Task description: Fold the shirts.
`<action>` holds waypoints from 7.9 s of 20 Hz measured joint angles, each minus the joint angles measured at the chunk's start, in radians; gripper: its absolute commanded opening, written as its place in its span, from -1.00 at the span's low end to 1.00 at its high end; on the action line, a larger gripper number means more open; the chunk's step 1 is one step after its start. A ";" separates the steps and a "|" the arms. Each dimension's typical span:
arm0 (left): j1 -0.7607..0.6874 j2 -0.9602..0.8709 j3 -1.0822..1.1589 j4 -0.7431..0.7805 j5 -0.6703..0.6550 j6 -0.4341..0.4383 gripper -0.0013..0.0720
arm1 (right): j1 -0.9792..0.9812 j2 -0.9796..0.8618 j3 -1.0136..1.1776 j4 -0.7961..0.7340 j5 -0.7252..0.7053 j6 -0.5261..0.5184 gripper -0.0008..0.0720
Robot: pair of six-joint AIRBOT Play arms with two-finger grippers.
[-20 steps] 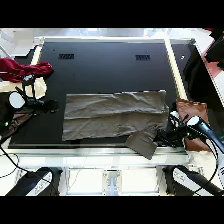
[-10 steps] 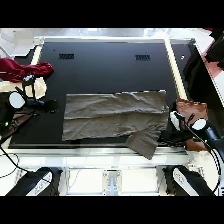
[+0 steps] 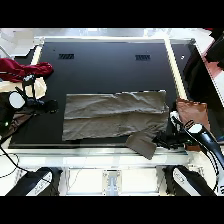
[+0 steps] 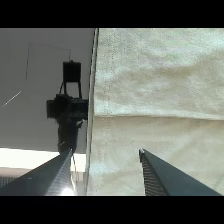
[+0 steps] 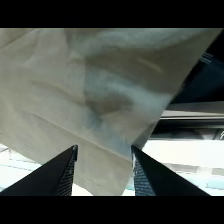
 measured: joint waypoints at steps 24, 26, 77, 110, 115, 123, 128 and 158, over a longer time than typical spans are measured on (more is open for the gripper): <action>0.001 0.001 0.000 0.000 -0.001 -0.002 0.41 | 0.000 -0.007 -0.045 0.036 -0.077 0.063 -0.95; 0.010 0.016 -0.008 0.021 -0.001 -0.037 0.38 | 0.000 -0.006 -0.047 0.071 -0.096 0.048 -0.95; 0.380 0.323 -0.502 -0.366 0.080 0.031 -0.95 | 0.006 0.185 0.096 0.087 0.099 0.031 -0.95; 0.045 -0.537 0.188 -0.033 0.483 0.089 -0.78 | 0.279 -0.627 0.792 0.033 -0.411 0.004 -0.87; 0.039 -0.518 0.245 -0.008 0.452 0.071 0.77 | 0.280 -0.620 0.860 -0.010 -0.291 0.003 -0.03; -0.071 -0.353 0.388 0.000 0.315 0.132 0.74 | 0.113 -0.383 0.965 -0.198 -0.138 0.068 0.15; -0.261 -0.448 0.506 0.000 0.199 0.177 0.51 | -0.114 -0.418 0.860 -0.006 -0.072 0.010 0.72; -0.447 -0.882 0.705 -0.048 0.100 0.197 -0.94 | 0.135 -0.653 1.020 0.319 0.180 -0.187 -0.95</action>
